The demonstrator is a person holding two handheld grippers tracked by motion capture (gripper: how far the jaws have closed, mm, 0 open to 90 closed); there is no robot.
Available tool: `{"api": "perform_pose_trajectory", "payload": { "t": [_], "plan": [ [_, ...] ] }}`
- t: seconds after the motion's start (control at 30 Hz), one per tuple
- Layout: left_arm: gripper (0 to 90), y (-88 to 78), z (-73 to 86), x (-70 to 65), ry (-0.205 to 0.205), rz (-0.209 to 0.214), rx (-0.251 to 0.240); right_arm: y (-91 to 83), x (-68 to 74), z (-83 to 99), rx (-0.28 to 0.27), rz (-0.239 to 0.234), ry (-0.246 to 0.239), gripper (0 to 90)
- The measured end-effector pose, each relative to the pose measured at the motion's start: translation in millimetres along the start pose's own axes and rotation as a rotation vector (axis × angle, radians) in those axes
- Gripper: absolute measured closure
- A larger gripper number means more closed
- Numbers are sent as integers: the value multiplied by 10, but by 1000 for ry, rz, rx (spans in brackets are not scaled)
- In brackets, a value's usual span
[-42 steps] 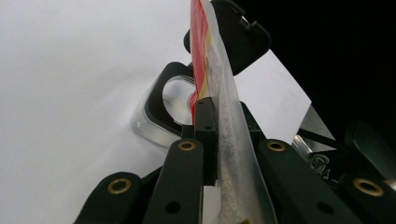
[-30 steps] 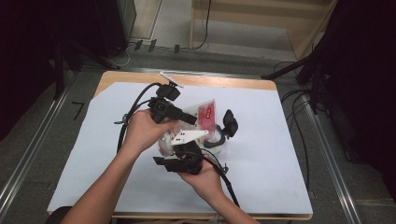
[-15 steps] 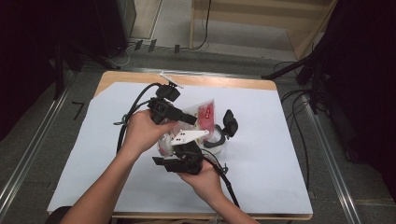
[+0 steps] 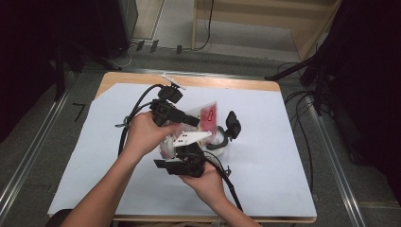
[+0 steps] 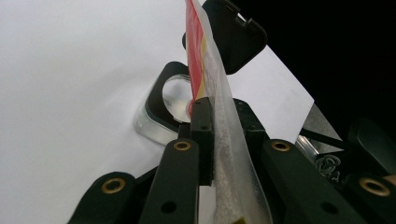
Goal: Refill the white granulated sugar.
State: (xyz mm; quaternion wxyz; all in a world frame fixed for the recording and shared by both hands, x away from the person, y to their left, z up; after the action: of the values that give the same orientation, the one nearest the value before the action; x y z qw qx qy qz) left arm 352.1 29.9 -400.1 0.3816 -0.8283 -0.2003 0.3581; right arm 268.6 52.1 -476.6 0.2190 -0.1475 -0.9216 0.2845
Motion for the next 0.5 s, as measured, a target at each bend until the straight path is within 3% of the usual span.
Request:
{"api": "perform_pose_trajectory", "payload": {
  "t": [0.5],
  "plan": [
    [813, -13, 4, -22, -4, 1, -3, -1, 17, -7, -1, -9, 2, 635]
  ]
}}
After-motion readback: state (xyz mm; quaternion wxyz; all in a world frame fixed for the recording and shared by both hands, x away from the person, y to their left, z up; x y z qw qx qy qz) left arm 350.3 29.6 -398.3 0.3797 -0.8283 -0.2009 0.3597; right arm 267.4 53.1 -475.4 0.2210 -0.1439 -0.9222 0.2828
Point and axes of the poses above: each handheld gripper's, and its own axes: y roughly forward along the jaws, z roughly out of its underside, x roughly to its left, the point moved 9 cm from there along y, roughly forward along the jaws, and after that the axes turned 7 degrees about x, right-handed, at the moved point
